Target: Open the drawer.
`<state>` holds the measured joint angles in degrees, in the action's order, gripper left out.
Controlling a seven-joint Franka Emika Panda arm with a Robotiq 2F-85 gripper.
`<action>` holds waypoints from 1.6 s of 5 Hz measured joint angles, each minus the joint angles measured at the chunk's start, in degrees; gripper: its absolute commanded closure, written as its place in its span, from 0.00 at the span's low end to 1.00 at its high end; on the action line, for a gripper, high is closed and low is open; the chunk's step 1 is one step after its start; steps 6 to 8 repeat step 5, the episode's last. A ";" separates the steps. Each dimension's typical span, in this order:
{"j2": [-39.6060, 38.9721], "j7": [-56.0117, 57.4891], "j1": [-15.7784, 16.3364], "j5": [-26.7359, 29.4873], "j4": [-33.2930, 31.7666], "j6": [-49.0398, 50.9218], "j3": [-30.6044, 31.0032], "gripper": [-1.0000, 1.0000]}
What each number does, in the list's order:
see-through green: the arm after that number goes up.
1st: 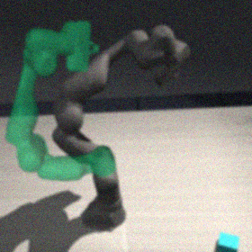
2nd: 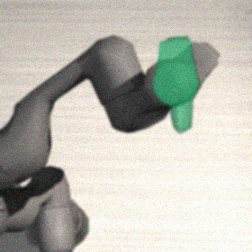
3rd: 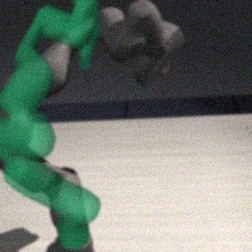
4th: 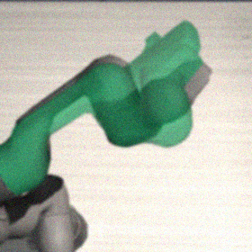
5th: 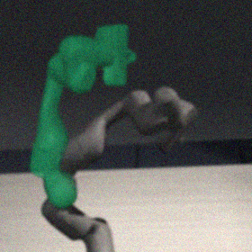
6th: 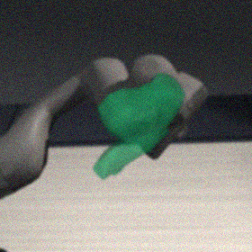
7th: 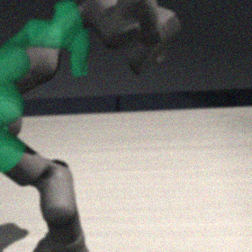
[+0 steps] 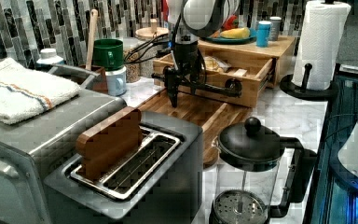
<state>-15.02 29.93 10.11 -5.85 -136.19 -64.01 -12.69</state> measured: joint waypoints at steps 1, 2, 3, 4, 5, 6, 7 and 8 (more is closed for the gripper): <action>1.37 -1.99 0.12 0.01 -0.90 0.11 -0.27 0.00; 1.71 -2.11 0.24 0.05 -1.12 0.90 -0.25 0.00; 1.67 -2.14 0.24 -0.23 -1.12 1.18 -0.09 0.00; 1.72 -2.14 0.24 -0.11 -1.12 1.12 -0.10 0.00; 1.72 -2.14 0.34 -0.19 -1.12 1.23 -0.27 0.00; 1.72 -2.14 0.34 -0.19 -1.12 1.23 -0.27 0.00; 1.72 -2.14 0.34 -0.19 -1.12 1.23 -0.27 0.00; 1.72 -2.14 0.34 -0.19 -1.12 1.23 -0.27 0.00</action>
